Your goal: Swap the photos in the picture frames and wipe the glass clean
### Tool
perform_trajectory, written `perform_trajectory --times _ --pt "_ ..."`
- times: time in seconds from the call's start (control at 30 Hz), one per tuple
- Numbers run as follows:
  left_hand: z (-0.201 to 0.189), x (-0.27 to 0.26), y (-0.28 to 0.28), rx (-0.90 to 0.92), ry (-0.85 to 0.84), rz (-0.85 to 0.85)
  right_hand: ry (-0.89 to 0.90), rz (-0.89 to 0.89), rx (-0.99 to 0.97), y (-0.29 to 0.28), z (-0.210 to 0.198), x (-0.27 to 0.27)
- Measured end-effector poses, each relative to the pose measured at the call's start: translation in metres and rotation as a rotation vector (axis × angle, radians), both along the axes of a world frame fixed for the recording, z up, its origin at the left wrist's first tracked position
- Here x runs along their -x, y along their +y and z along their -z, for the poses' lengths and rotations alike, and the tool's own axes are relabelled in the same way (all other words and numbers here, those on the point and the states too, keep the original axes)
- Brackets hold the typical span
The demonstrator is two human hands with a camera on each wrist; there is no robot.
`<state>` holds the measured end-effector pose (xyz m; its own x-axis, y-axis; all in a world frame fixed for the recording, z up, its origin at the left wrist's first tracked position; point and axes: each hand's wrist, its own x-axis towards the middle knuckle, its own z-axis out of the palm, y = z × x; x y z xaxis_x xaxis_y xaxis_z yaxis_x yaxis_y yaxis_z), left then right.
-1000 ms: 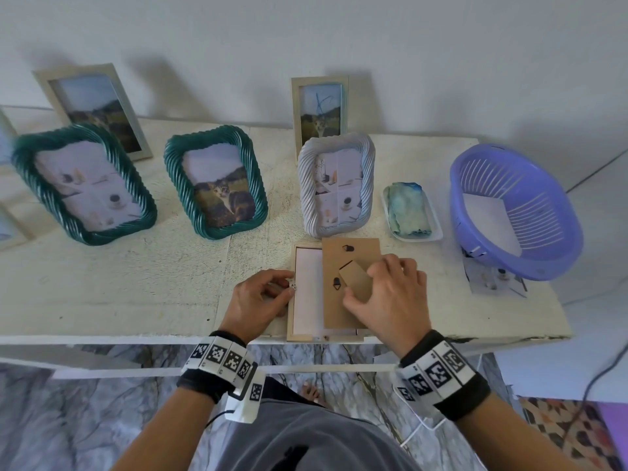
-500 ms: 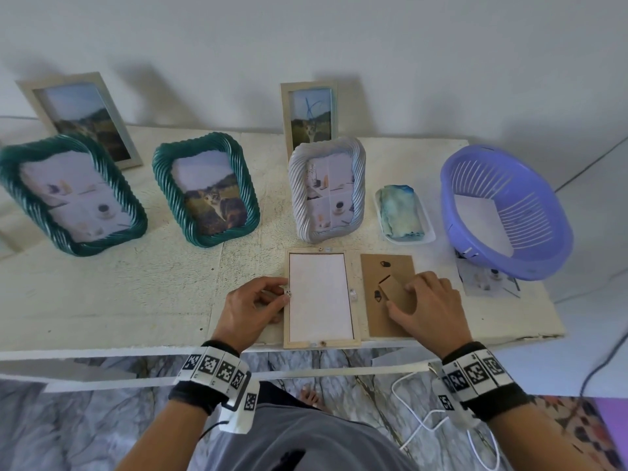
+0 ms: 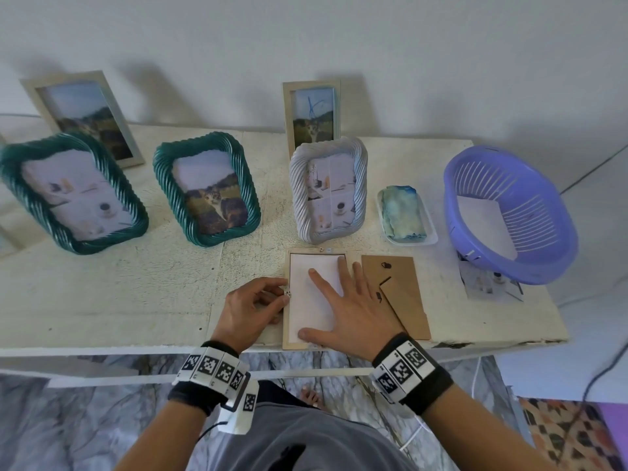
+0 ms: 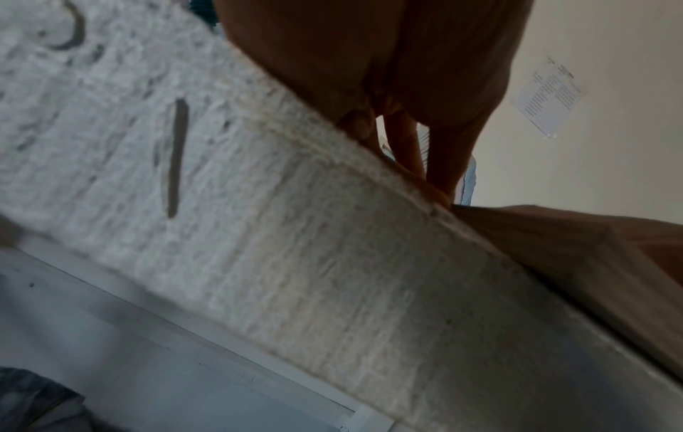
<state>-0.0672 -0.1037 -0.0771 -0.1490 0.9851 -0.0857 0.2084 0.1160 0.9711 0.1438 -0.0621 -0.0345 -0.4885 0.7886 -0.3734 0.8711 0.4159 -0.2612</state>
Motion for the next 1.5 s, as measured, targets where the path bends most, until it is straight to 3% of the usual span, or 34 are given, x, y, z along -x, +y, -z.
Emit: perform_trajectory --times 0.47,0.83,1.5 --pt "0.000 0.001 0.000 -0.020 0.012 0.001 -0.064 0.036 -0.018 0.009 0.006 0.013" --pt "-0.002 -0.001 -0.001 -0.055 0.078 0.004 0.006 0.106 0.011 0.009 -0.006 0.020" --pt "0.000 -0.002 -0.001 -0.056 0.069 -0.007 -0.075 0.062 -0.028 0.008 0.001 0.018"
